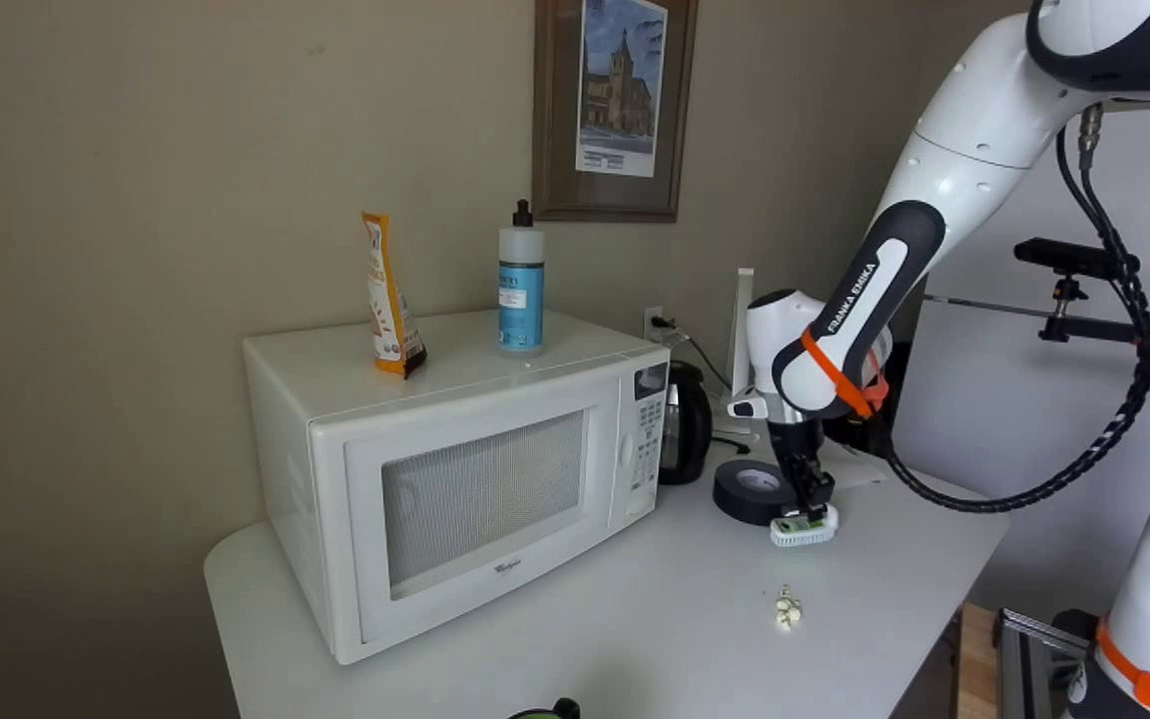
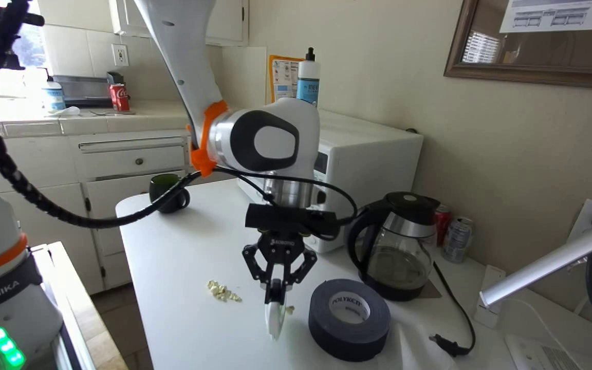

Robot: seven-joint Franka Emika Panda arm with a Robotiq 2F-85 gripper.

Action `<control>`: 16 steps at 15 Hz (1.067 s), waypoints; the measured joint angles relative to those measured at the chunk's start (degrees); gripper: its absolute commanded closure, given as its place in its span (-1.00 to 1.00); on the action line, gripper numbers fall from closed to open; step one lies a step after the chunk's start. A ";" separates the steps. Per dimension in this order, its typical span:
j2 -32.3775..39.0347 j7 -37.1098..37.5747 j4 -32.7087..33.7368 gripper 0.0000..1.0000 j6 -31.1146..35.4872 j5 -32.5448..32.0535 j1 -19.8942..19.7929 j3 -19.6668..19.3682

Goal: Put the brush in the black cup

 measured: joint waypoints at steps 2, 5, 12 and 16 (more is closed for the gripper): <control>-5.01 1.54 -5.10 0.88 -0.01 -5.44 2.31 1.32; -13.09 1.50 -11.71 0.88 -0.19 -8.90 5.46 5.17; -14.84 1.56 -11.45 0.88 -0.62 -8.73 6.95 6.67; -14.27 1.47 -11.23 0.88 0.01 -8.38 10.32 10.14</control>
